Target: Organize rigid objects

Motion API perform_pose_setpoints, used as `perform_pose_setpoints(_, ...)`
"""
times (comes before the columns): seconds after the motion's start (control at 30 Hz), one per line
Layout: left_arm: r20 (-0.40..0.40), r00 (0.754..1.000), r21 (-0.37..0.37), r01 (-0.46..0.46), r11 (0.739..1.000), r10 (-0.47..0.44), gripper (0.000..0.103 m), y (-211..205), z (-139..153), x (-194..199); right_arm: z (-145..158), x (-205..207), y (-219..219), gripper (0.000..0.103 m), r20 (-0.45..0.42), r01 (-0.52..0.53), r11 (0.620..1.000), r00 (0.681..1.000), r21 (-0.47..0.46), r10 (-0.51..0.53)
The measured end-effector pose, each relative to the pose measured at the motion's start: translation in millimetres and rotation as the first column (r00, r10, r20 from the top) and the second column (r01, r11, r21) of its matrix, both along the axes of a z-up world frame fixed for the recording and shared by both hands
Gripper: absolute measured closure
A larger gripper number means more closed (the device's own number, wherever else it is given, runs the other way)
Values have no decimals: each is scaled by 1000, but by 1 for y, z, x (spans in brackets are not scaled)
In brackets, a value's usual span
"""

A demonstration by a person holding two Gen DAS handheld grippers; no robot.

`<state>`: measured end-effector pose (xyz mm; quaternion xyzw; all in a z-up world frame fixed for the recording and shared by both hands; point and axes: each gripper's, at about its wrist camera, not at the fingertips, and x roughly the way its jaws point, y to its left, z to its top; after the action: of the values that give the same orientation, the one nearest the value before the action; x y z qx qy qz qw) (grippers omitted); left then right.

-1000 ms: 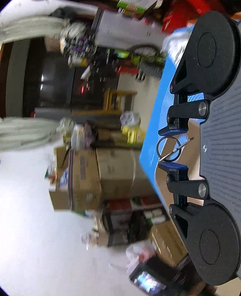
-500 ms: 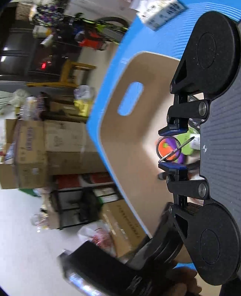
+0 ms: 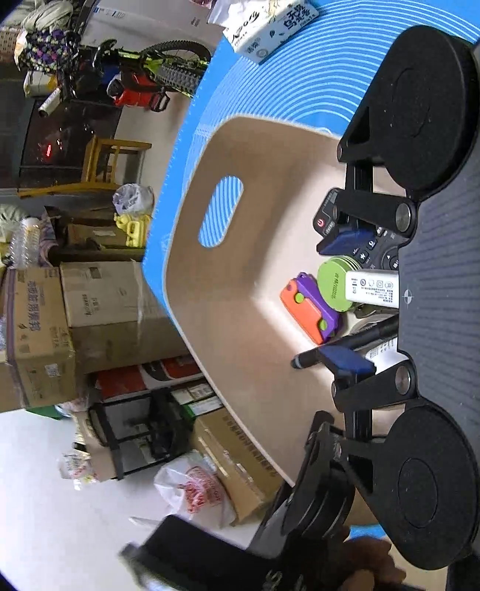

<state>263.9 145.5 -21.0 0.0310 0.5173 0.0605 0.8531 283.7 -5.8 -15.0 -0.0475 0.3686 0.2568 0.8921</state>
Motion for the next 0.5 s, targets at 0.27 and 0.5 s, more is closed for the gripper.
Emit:
perform_pose_setpoints(0.27,137,989,98,-65,993,52,48,-12,51,-21,34,-27,-40,21,30,79,996,996,46,-80)
perform_pose_setpoints(0.5,232,972,112,-47,993,20,34,-43,95,-60,64,-53,-85,17,28,166,982,985,91,-169)
